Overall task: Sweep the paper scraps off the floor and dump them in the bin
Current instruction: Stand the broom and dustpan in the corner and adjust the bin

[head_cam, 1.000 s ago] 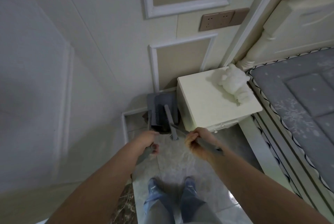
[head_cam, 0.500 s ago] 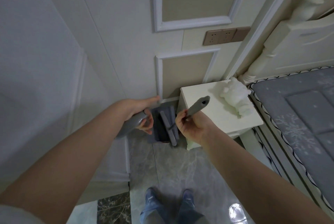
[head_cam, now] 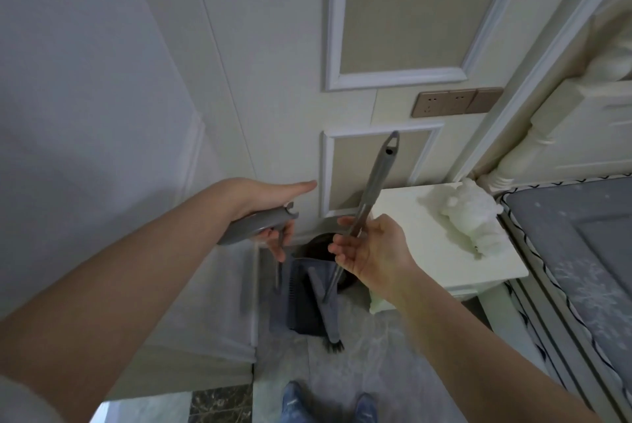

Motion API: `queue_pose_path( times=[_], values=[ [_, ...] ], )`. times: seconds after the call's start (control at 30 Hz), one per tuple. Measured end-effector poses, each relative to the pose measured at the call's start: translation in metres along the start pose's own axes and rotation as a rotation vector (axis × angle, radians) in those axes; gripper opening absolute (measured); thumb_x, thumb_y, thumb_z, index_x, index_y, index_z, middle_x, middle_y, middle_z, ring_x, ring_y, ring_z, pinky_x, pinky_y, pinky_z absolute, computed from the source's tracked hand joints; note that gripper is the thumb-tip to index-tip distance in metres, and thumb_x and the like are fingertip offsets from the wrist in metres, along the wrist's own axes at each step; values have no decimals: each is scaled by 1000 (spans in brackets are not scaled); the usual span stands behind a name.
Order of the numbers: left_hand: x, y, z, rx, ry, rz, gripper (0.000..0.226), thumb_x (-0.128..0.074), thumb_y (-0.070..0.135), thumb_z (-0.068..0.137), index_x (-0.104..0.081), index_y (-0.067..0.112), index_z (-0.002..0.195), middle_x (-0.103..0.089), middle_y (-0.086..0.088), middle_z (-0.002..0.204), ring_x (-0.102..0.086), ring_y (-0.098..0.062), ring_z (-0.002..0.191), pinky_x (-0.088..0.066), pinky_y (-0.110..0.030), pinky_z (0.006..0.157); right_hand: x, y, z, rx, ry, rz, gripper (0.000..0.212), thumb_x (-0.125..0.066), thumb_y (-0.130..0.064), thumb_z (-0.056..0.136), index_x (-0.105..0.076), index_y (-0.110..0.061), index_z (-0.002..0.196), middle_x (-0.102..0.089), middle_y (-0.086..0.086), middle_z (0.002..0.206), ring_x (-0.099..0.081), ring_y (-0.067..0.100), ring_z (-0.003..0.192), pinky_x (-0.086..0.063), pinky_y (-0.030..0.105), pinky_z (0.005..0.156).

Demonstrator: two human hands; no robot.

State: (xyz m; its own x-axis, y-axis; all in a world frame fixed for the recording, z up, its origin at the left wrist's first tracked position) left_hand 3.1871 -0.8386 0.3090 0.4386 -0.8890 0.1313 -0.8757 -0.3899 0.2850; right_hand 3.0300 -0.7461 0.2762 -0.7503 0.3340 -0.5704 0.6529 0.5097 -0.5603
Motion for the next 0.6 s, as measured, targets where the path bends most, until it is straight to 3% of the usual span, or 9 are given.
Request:
queue_pose_path(
  times=[0.13,0.2,0.3,0.43,0.5,0.6],
  values=[
    [10,2,-10,-80,36,67,90,-37,90,72,-67,7,88,-71,-14,80,-46,-11,42,-38,-19,41,-6,1,0,53,-110,-275,37,-27,-1,93,-53,-8,118,-67,21,79,-68,42,92,-51,36,68],
    [14,4,-17,-130,115,159,68,-55,76,77,-66,12,94,-60,-3,66,-45,-9,45,-37,-19,43,-8,0,0,82,-79,-455,24,-35,-11,101,-47,-8,122,-69,23,84,-69,40,92,-52,36,69],
    [23,3,-21,-250,287,306,33,-72,41,85,-62,12,96,-51,0,63,-42,-9,46,-36,-20,43,-4,-9,-1,136,35,-864,23,-41,-29,102,-48,-15,119,-73,16,81,-72,31,79,-53,33,64],
    [25,1,-21,-400,539,364,30,-73,33,83,-67,9,101,-59,-4,65,-50,-14,48,-42,-22,47,-3,-33,-6,470,197,-1578,27,-48,-49,94,-60,-31,109,-63,-4,80,-63,15,73,-55,31,74],
    [25,1,-24,-434,657,408,28,-72,38,84,-69,16,101,-63,-4,73,-56,-16,55,-48,-25,52,-8,-41,-10,599,257,-1658,29,-53,-51,90,-64,-28,104,-54,-4,90,-57,12,77,-50,26,75],
    [25,1,-32,-454,840,524,25,-65,43,86,-69,19,93,-67,-2,86,-63,-18,78,-53,-33,72,-20,-54,-18,773,287,-1611,28,-58,-48,89,-66,-22,96,-50,-2,94,-56,14,79,-49,25,75]
  ],
)
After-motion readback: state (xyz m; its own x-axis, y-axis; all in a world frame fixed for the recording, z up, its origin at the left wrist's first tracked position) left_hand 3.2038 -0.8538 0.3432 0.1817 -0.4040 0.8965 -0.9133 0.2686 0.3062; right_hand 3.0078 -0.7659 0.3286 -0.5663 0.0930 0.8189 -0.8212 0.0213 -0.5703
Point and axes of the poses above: each hand's wrist, its own z-axis towards the middle knuckle, its own x-axis out of the back of the hand, y = z × x, the point moved 5 cm from there along z, towards the middle knuckle
